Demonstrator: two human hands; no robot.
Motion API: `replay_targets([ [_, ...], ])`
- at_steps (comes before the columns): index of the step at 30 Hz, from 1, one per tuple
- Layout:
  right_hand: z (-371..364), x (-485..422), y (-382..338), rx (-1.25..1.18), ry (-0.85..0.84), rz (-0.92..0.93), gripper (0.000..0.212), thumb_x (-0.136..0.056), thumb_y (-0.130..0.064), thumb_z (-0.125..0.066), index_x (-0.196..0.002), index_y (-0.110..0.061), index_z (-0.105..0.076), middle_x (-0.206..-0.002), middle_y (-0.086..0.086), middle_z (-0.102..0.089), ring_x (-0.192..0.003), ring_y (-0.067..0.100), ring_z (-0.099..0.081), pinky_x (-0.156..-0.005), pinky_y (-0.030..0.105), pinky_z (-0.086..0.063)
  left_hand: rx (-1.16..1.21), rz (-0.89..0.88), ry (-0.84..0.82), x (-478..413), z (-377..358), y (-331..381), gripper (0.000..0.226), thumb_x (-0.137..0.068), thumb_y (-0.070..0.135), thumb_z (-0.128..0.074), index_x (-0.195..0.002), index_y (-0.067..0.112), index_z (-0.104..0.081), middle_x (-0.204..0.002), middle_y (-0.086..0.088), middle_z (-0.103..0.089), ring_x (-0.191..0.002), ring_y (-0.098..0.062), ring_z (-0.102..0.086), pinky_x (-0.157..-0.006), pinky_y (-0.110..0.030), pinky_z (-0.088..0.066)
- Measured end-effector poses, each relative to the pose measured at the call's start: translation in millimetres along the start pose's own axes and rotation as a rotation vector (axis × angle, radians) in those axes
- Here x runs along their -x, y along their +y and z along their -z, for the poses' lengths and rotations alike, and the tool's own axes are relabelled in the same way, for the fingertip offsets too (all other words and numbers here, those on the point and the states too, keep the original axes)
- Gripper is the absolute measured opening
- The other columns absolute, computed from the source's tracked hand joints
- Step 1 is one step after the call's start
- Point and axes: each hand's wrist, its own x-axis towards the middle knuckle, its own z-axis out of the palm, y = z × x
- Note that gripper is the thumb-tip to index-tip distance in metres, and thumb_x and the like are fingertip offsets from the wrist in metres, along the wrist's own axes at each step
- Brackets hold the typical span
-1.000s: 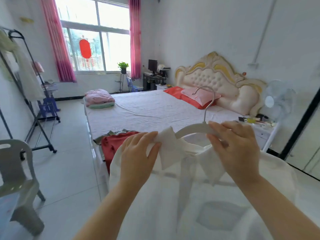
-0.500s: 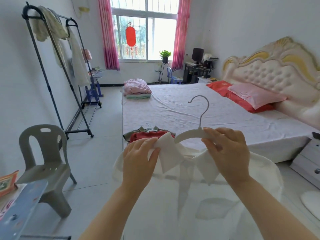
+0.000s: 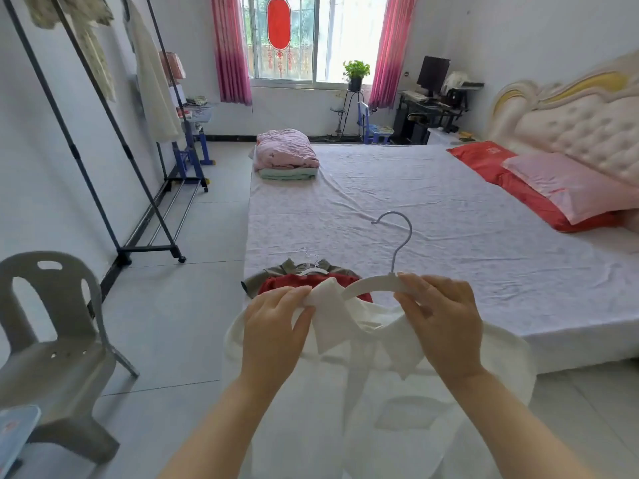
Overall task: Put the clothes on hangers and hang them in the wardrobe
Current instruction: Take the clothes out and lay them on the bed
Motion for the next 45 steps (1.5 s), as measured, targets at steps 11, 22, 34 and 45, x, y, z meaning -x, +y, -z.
replay_targets([
  [11, -177.2, -88.7, 96.4, -0.197, -0.237, -0.038, 0.033, -0.066, -0.008, -0.082, -0.097, -0.016, -0.074, -0.085, 0.000, -0.070, -0.075, 0.028, -0.060, -0.074, 0.013, -0.034, -0.161, 0.175, -0.038, -108.1, -127.5, -70.1, 0.029, -0.072, 0.008, -0.077, -0.100, 0.013, -0.070, -0.094, -0.003, -0.069, -0.086, -0.028, -0.065, -0.080, -0.036, -0.041],
  [22, -344.0, -134.8, 135.8, -0.224, -0.421, -0.106, 0.029, -0.069, -0.007, -0.080, -0.095, -0.016, -0.075, -0.083, 0.002, -0.069, -0.080, 0.032, -0.059, -0.072, 0.015, -0.032, -0.170, 0.319, -0.120, -191.0, -213.8, -175.3, 0.025, -0.075, 0.018, -0.062, -0.098, 0.014, -0.070, -0.093, 0.000, -0.069, -0.085, -0.026, -0.064, -0.077, -0.031, -0.037],
  [34, -511.4, -143.2, 166.4, 0.000, -0.850, -0.322, 0.042, -0.090, -0.027, -0.058, -0.131, -0.027, -0.051, -0.127, -0.003, -0.054, -0.119, 0.025, -0.041, -0.098, 0.036, -0.035, -0.230, 0.399, -0.487, -245.2, -316.2, -307.3, 0.042, -0.091, 0.027, -0.051, -0.132, 0.019, -0.045, -0.131, 0.004, -0.050, -0.122, -0.016, -0.042, -0.098, -0.025, -0.023],
  [45, -430.7, -76.9, 186.5, 0.147, -0.987, -0.474, 0.047, -0.091, -0.036, -0.054, -0.135, -0.025, -0.043, -0.136, -0.006, -0.045, -0.125, 0.016, -0.038, -0.102, 0.024, -0.028, -0.280, 0.203, -0.748, -245.6, -338.0, -284.7, 0.044, -0.093, 0.035, -0.045, -0.135, 0.023, -0.040, -0.131, 0.007, -0.048, -0.122, -0.015, -0.041, -0.097, -0.028, -0.027],
])
